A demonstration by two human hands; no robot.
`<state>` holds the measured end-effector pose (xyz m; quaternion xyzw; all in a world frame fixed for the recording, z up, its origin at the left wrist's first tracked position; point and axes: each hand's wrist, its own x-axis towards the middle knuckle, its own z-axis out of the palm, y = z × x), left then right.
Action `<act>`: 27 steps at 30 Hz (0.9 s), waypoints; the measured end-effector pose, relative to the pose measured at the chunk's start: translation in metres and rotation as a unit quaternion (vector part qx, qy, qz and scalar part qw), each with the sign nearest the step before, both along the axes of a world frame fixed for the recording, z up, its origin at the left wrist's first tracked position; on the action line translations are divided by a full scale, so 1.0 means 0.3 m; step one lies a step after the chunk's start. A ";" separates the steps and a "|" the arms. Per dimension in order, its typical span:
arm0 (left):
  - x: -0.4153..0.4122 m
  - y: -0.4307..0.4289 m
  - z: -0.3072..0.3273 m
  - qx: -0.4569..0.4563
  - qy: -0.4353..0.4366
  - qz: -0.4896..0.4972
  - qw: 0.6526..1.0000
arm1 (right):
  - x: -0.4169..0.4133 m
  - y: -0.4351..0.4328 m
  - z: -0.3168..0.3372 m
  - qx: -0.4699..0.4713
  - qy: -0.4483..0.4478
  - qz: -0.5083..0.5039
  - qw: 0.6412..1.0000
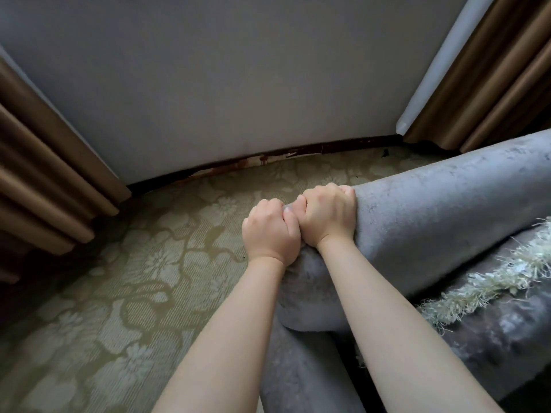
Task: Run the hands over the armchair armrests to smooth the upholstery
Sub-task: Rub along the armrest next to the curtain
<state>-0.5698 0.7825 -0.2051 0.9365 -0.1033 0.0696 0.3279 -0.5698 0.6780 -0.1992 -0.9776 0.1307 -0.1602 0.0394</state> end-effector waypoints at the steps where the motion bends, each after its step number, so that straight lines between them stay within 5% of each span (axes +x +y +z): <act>1: -0.015 -0.002 0.007 0.003 0.013 0.005 1.000 | -0.016 0.002 0.009 -0.005 0.012 0.009 1.000; 12: -0.253 0.139 0.035 0.010 0.049 0.048 0.998 | -0.233 0.139 0.051 -0.012 0.092 0.090 0.992; 27: -0.210 0.139 -0.003 -0.028 -0.002 0.009 1.000 | -0.189 0.151 0.023 -0.001 -0.008 0.013 1.000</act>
